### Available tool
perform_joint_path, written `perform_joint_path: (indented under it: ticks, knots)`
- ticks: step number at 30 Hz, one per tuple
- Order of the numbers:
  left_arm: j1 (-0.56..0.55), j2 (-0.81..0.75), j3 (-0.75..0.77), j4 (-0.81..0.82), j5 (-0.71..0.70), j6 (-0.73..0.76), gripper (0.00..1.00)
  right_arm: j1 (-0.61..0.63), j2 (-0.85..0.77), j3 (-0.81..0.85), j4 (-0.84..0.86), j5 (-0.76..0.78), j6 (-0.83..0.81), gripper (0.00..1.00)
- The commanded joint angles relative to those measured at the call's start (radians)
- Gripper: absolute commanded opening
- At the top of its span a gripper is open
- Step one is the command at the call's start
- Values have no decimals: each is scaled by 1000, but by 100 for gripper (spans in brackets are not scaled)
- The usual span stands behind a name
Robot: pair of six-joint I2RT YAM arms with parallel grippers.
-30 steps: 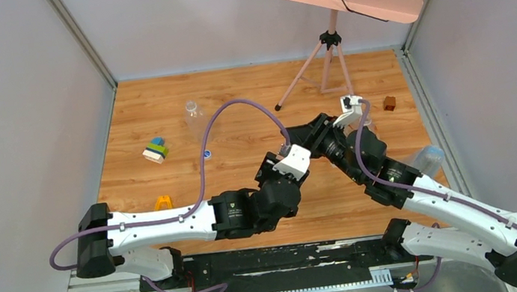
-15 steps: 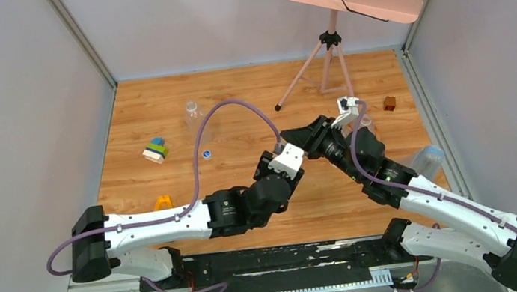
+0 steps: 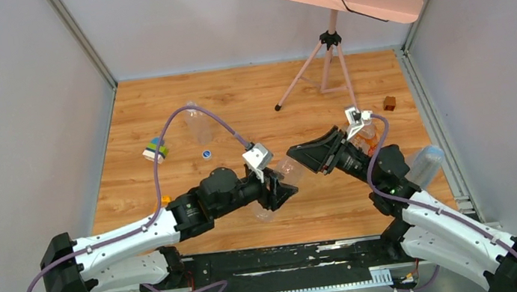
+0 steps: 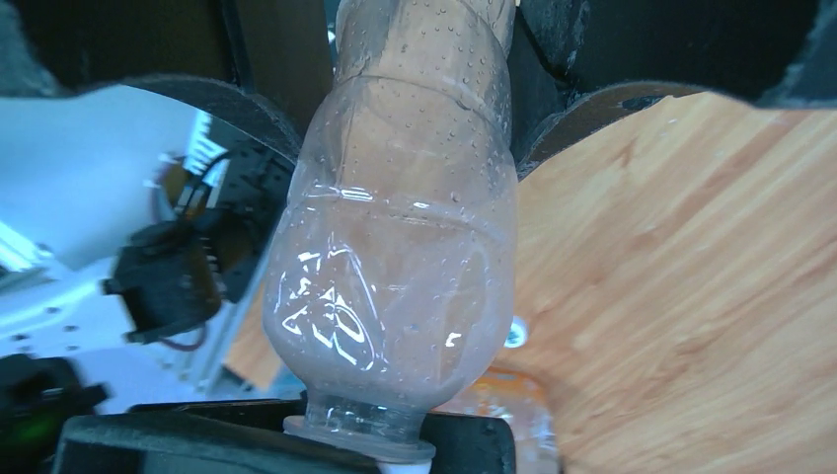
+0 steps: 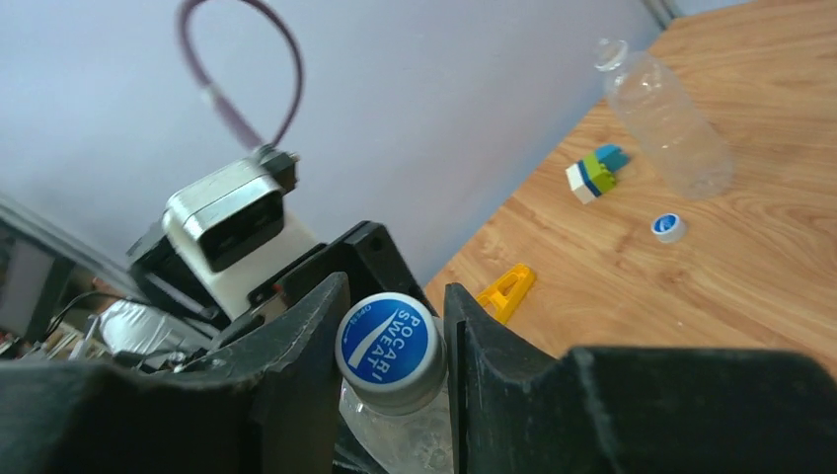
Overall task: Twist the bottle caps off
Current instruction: Unscrew the bottle cap from the plastic bottle.
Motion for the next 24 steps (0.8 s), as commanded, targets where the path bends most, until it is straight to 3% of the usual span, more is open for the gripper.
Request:
perform_joint_path:
  ticks: [1,8,11,13,15,16,17,18,20,24]
  knots:
    - [140,-88,-74,252,72,-245,0,-76,-36,-44,517,-272,122,0]
    - [193,-41,-142,602,292,-386,0,-105,192,45,1086,-615,362,0]
    - [201,-3,-159,741,356,-447,0,-98,221,96,1098,-699,372,0]
    - [202,2,-156,734,366,-433,0,-112,180,82,997,-611,330,1]
    - [200,-35,-137,606,335,-366,0,-117,83,86,657,-471,205,33]
    - [189,-48,-104,457,280,-331,0,-110,32,111,445,-410,104,48]
    - [175,-65,-85,381,240,-251,0,-95,-8,140,256,-308,32,53]
    - [136,-70,-43,233,129,-176,0,-86,-37,177,92,-218,-17,58]
    - [72,-64,12,88,-10,-105,0,-79,-59,235,-120,-96,-69,62]
    - [-13,-1,103,-50,-189,-44,0,-69,-32,280,-234,-20,-87,63]
